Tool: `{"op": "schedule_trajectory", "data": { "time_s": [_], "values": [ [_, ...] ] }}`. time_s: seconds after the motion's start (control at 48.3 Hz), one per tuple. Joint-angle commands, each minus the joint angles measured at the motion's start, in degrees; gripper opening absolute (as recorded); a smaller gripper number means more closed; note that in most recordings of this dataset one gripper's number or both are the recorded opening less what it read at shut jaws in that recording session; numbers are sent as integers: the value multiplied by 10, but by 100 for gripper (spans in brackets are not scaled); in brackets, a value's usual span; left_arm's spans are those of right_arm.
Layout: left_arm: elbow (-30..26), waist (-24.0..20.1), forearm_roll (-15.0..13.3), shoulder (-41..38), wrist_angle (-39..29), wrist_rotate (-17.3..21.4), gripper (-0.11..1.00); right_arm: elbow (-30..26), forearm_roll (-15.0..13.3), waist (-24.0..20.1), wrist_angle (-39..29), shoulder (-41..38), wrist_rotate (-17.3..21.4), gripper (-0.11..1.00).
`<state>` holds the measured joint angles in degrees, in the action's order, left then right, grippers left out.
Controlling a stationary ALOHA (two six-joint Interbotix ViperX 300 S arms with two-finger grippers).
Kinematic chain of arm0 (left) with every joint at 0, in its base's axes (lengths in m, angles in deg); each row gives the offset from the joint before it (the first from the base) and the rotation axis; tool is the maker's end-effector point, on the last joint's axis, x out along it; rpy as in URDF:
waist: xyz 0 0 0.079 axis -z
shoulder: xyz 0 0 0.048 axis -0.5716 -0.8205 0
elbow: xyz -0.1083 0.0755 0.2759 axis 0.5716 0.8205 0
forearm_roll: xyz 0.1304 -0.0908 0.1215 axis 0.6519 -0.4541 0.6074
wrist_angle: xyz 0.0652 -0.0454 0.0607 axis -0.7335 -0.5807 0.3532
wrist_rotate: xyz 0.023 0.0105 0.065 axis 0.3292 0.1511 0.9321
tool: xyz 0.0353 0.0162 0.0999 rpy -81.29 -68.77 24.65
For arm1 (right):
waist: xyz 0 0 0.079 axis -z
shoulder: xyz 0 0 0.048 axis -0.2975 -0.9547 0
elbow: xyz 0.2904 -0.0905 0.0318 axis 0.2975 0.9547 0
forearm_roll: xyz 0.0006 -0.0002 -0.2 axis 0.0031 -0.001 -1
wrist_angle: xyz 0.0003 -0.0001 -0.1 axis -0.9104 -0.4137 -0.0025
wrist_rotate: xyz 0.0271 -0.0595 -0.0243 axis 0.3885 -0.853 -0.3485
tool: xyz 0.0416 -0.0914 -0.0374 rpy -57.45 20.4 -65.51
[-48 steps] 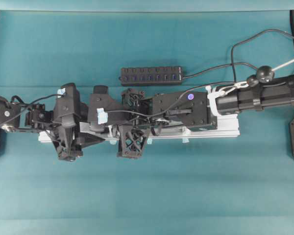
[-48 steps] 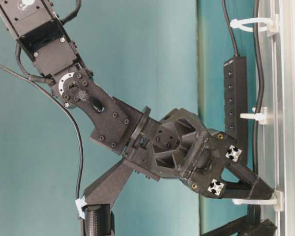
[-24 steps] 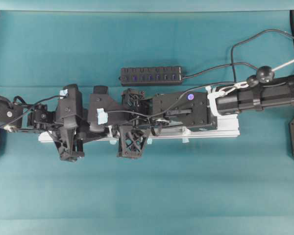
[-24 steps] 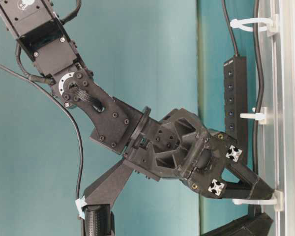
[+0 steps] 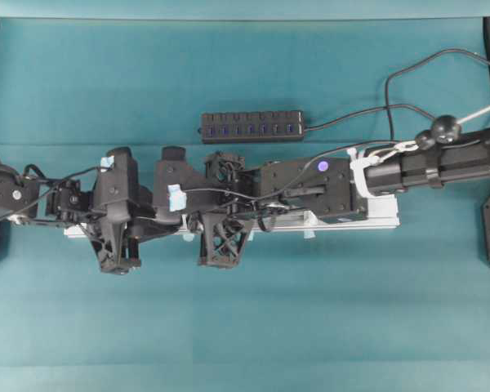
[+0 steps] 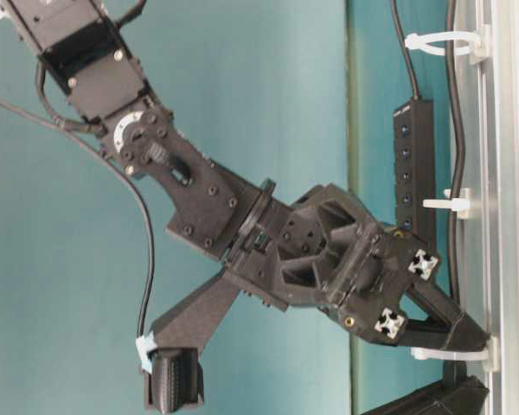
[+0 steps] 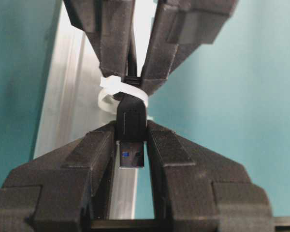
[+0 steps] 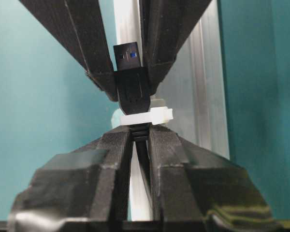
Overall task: Pass the USB cable through three rings with both arms.
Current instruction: 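Close the left gripper on the plug emerging from the left ring, then open the right gripper and pull the cable leftward with the left gripper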
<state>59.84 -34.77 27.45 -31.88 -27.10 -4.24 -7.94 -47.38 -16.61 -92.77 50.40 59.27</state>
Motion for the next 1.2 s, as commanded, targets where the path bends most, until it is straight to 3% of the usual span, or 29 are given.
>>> {"op": "schedule_trajectory", "data": {
  "time_s": [0.0,0.269,0.393,0.517,0.683,0.765,1.179],
  "values": [
    [-3,10,2,5,2,-2,24,3,3,-7,9,20,4,-8],
    [-3,10,2,6,2,-4,24,16,3,-10,11,29,4,-7],
    [0,10,2,9,2,-4,24,16,3,-11,11,29,4,0],
    [3,10,2,16,-6,-4,24,16,3,-11,11,30,4,21],
    [3,10,2,28,-30,-4,24,16,0,-11,10,35,4,68],
    [5,10,2,36,-45,-4,24,16,-3,-11,9,38,4,81],
    [22,10,2,100,-95,-3,24,55,-9,-1,7,91,2,81]
  ]
}}
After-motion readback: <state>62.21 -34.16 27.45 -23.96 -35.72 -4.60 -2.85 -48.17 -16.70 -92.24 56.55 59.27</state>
